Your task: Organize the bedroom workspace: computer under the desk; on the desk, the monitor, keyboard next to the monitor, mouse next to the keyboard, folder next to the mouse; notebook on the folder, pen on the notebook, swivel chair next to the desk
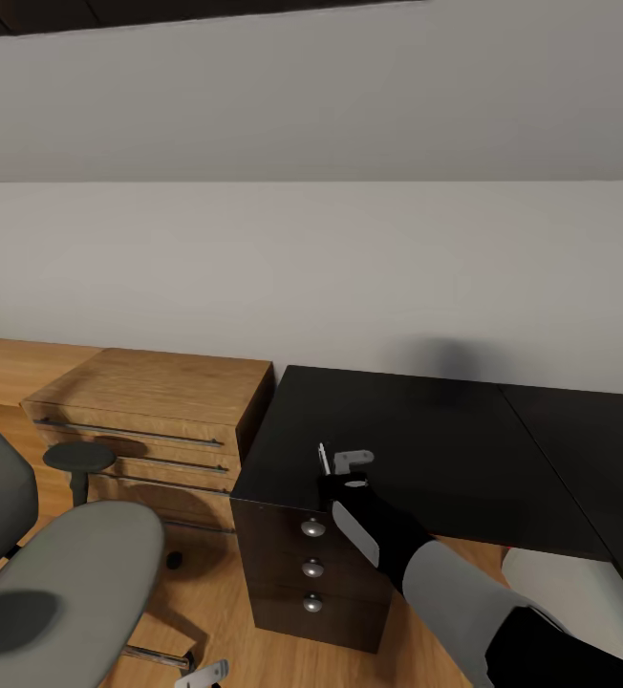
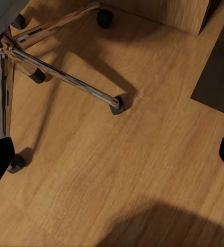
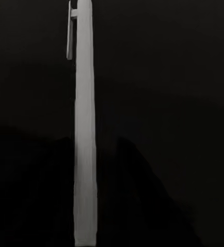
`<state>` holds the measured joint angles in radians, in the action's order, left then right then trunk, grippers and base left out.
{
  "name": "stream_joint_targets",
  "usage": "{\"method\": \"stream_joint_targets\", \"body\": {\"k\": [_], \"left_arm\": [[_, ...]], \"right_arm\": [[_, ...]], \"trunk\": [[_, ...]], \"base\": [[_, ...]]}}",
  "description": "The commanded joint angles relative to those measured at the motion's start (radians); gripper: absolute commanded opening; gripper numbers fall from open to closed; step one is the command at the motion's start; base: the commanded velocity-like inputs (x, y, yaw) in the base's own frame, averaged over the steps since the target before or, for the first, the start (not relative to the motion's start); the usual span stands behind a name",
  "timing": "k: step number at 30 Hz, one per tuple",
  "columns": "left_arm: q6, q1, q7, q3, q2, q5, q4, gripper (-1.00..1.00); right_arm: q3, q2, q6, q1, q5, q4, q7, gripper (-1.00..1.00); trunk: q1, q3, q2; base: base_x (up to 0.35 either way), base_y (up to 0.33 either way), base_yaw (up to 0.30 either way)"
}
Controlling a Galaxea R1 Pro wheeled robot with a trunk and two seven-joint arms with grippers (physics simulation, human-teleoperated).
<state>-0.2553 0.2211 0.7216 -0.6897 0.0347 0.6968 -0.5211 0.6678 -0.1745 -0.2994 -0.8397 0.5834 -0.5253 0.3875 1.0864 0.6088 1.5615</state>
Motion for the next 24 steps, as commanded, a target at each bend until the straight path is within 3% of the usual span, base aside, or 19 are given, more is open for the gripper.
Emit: {"method": "stream_joint_targets", "body": {"k": [1,7,24], "left_arm": [[-0.006,0.001,0.006,-0.008,-0.001,0.01,0.0,1.0],[-0.007,0.001,0.006,-0.008,-0.001,0.01,0.0,1.0],[-0.007,0.001,0.007,-0.008,-0.001,0.009,0.0,1.0]], "right_arm": [[-0.005,0.0,-0.021,-0.001,0.005,-0.007,0.008,-1.0],[-0.05,0.0,-0.051,-0.001,0.005,-0.019,0.008,-1.0],[-0.057,0.0,-0.055,-0.001,0.004,-0.022,0.008,-1.0]], "trunk": [[0.0,0.001,0.001],[0.0,0.001,0.001],[0.0,0.001,0.001]], "base": [[0.0,0.0,0.0],[0.0,0.0,0.0],[0.0,0.0,0.0]]}}
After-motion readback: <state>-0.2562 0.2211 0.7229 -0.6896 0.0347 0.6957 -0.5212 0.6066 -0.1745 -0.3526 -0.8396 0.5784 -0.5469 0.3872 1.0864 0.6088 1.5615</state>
